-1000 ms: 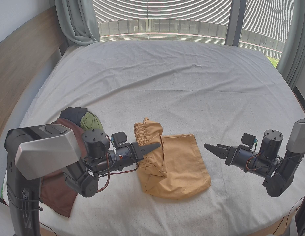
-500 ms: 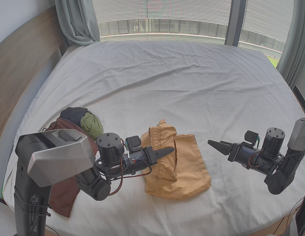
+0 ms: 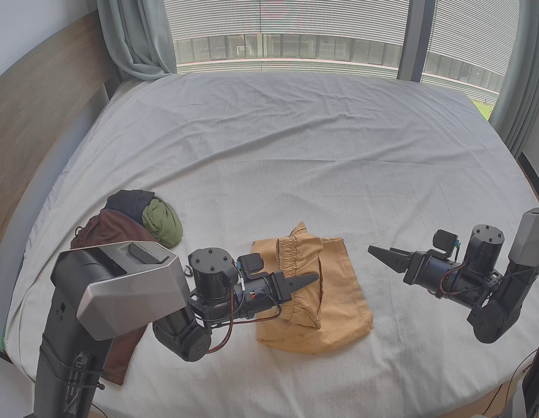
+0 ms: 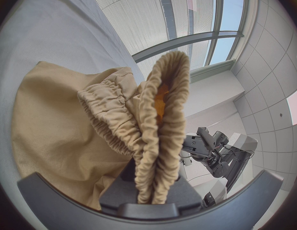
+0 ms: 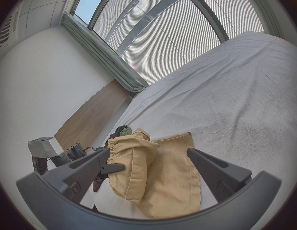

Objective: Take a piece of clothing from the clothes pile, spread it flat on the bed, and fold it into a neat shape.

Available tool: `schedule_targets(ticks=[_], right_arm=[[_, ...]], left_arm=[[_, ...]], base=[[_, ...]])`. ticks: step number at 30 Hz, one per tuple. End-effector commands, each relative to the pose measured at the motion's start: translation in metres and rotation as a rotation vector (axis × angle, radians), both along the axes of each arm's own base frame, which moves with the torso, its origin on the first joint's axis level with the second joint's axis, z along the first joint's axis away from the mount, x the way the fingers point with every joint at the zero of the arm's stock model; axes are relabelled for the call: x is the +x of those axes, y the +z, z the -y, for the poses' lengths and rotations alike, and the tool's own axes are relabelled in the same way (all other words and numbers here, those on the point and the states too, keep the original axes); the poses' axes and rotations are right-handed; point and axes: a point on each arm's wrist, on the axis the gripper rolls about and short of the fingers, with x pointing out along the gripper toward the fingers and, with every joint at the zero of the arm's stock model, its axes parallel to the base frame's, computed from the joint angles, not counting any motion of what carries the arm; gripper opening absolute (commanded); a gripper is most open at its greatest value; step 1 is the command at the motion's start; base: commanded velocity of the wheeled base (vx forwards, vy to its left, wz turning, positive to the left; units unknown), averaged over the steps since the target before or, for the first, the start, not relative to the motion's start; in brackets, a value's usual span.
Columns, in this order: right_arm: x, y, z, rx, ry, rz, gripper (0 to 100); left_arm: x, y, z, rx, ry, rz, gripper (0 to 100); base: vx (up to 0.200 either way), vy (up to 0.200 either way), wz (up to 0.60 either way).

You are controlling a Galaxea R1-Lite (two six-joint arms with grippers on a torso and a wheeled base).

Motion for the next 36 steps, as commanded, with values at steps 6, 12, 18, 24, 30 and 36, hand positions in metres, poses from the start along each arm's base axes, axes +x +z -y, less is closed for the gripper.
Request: schedule_targets(ticks=[6, 12, 18, 24, 30, 36], right_arm=[[-0.001, -0.001, 0.000, -0.002, 0.001, -0.005, 100], [-0.001, -0.002, 0.000, -0.003, 0.001, -0.008, 100], [-0.002, -0.003, -0.002, -0.004, 0.006, -0.013, 100], [-0.004, -0.005, -0.005, -0.010, 0.017, -0.020, 100], [-0.009, -0.005, -0.009, -0.013, 0.034, -0.028, 100], [-0.012, -0.006, -0.015, -0.016, 0.052, -0.034, 100]], left_arm=[[0.006, -0.006, 0.001, -0.001, 0.015, 0.003, 100], [0.008, -0.005, -0.002, -0.002, 0.054, 0.011, 100], [0.011, -0.002, -0.025, -0.013, 0.117, 0.037, 100], [0.012, 0.019, -0.062, 0.014, 0.184, 0.092, 100], [-0.007, 0.037, -0.093, 0.054, 0.217, 0.092, 100], [-0.028, 0.052, -0.123, 0.075, 0.236, 0.077, 100]], base=[[0.000, 0.000, 0.00], [0.000, 0.000, 0.00], [0.000, 0.000, 0.00], [0.000, 0.000, 0.00], [0.000, 0.000, 0.00], [0.000, 0.000, 0.00]])
